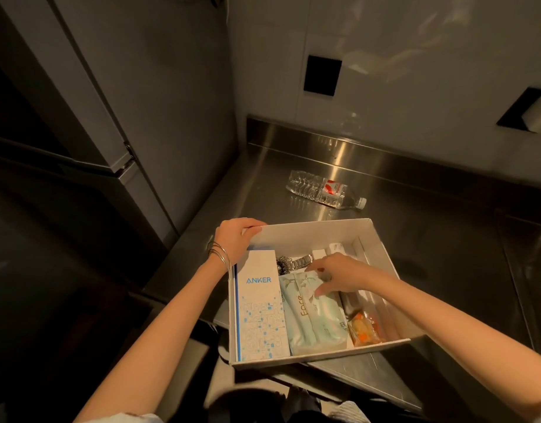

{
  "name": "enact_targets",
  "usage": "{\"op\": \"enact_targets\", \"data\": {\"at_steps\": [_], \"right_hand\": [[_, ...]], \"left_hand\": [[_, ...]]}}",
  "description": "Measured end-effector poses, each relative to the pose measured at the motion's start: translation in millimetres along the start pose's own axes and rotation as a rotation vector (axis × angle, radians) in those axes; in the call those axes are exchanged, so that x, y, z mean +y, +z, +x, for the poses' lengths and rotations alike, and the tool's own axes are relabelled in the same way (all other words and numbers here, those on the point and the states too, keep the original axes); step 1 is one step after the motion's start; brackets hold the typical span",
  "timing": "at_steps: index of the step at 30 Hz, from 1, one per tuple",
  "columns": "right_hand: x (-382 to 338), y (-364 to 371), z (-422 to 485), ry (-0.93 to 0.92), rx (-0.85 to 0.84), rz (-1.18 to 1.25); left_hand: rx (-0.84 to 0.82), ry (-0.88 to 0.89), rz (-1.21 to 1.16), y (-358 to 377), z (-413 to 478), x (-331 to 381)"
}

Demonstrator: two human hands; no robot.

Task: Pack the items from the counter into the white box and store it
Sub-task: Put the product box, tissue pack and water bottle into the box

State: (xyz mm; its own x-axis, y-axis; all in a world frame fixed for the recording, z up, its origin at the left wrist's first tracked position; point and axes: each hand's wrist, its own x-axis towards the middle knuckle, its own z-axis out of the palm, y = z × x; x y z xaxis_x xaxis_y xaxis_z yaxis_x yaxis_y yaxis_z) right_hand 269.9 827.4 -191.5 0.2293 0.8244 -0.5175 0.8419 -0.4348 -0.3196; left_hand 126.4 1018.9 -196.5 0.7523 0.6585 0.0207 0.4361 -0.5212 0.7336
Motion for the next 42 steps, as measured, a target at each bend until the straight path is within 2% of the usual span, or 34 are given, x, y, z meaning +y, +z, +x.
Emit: {"op": "enact_targets", "data": {"at_steps": [3, 7, 11, 14, 26, 29, 34, 42], "right_hand": [[2, -27, -8, -0.068, 0.067, 0.136], [5, -76, -22, -0.135, 0.31, 0.369], [23, -112, -8, 0.001, 0.453, 0.509], [44, -122, 20, 0.076, 0.546, 0.46], [131, -108, 140, 0.245, 0.313, 0.077], [167, -97, 178, 0.274, 0.322, 0.047], [127, -99, 157, 0.317, 0.348, 0.087], [127, -107, 112, 0.168, 0.444, 0.296]], "left_hand": [[-0.006, 0.006, 0.009, 0, 0, -1], [-0.005, 0.002, 0.02, 1, 2, 0], [-0.016, -0.014, 0.027, 1, 2, 2], [-0.03, -0.02, 0.052, -1, 1, 6], [-0.019, -0.058, 0.054, -4, -2, 13], [-0.008, -0.066, 0.065, -5, -2, 16], [-0.001, -0.075, 0.071, -5, -2, 17], [-0.013, -0.061, 0.05, -3, -1, 13]]}}
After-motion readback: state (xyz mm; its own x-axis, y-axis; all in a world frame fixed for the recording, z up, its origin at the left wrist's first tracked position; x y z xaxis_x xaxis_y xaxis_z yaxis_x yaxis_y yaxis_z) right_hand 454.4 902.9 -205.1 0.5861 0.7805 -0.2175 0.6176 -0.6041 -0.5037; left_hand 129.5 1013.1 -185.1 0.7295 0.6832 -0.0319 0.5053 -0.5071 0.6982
